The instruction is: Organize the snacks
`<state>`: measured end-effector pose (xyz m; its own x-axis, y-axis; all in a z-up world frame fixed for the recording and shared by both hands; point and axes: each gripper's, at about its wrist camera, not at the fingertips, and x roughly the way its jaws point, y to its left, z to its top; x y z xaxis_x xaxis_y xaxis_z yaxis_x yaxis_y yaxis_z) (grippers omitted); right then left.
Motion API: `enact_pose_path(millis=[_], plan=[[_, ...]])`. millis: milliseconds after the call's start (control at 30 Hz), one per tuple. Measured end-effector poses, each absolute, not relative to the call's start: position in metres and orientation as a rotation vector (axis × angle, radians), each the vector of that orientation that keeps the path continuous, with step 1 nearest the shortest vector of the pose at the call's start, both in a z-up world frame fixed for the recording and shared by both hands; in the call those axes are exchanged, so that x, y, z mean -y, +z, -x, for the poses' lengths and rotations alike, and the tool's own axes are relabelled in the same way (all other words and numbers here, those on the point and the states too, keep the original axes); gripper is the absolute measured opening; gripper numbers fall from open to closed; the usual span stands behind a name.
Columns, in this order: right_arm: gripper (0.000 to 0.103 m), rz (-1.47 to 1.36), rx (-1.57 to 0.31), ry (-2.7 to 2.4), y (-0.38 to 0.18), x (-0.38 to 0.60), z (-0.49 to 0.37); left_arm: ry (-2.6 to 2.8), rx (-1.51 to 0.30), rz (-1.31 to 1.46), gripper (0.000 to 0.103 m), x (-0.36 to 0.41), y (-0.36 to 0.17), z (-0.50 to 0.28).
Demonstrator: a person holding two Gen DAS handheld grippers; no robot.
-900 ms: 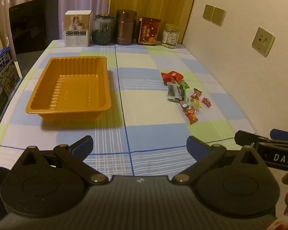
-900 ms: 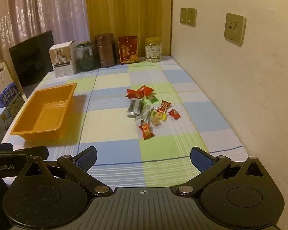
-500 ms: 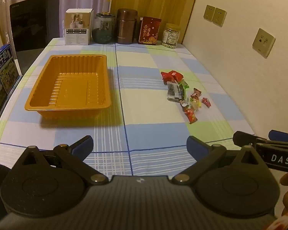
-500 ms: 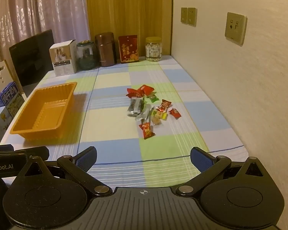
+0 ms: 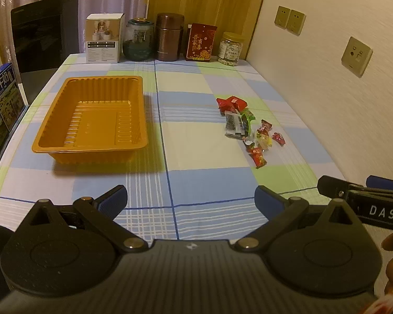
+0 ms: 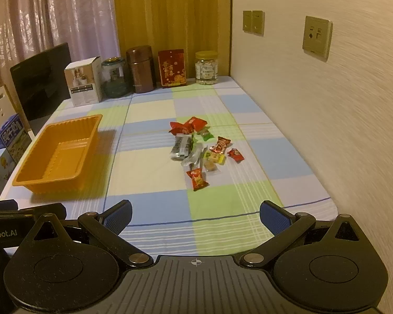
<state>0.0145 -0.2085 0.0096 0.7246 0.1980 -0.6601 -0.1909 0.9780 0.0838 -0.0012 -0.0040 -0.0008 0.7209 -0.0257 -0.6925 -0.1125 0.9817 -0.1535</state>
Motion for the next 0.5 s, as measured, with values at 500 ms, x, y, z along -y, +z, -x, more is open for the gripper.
enact_pose_path(millis=[500], plan=[[0.103,-0.015,-0.730,0.208,0.0104,0.2100,-0.0149,0.044,-0.768,0.194,0.102,0.0077,-0.0018,0.0011]])
